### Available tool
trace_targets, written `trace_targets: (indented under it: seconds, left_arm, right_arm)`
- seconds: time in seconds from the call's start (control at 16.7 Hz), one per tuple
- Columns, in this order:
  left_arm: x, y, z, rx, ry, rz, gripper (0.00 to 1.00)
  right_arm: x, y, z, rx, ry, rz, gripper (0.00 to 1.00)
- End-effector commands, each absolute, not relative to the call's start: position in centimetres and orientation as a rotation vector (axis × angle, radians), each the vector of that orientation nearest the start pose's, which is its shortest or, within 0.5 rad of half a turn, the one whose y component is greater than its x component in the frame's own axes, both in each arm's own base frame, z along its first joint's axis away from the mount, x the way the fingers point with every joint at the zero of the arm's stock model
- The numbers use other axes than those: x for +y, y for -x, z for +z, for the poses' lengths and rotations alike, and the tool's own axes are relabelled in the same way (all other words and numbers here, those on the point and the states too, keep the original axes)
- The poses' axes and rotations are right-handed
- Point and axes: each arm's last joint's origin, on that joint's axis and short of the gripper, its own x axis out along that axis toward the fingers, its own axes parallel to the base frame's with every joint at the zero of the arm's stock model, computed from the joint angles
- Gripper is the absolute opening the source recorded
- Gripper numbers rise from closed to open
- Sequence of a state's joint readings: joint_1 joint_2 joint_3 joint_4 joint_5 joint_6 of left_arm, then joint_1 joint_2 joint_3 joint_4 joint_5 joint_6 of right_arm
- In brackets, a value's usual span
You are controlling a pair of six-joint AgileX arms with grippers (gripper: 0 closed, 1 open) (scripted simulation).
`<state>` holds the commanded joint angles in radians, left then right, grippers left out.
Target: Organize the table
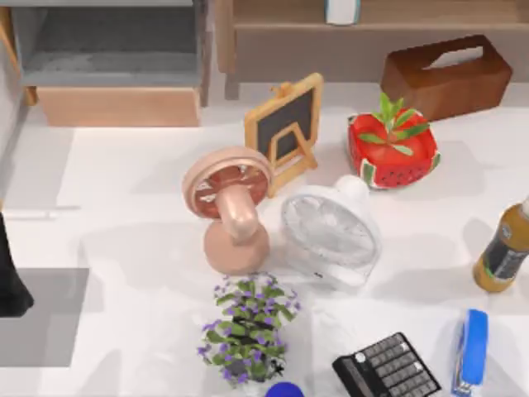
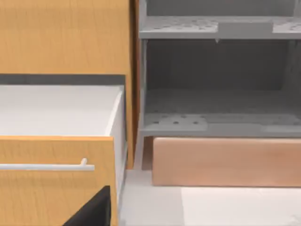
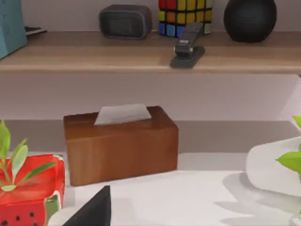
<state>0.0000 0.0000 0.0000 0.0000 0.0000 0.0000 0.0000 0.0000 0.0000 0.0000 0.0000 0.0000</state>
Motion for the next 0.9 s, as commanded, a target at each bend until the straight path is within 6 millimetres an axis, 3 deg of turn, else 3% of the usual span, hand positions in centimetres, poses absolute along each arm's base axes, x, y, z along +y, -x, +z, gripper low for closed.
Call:
trace_targets:
  seconds: [0.36, 0.66, 0.9]
  left_arm:
    - [0.2, -10.7, 17.5, 0.057, -0.011, 0.035, 1.0]
    - [1.1, -12.4, 22.4, 0.249, -0.037, 0.111, 1.0]
    - [2.6, -16.4, 27.2, 0.465, -0.051, 0.157, 1.0]
  right_arm:
    - [-0.1, -10.6, 16.0, 0.0, 0.0, 0.0, 1.0]
    - [-0.1, -10.6, 16.0, 0.0, 0.0, 0.0, 1.0]
    - [-0.1, -10.6, 16.0, 0.0, 0.0, 0.0, 1.0]
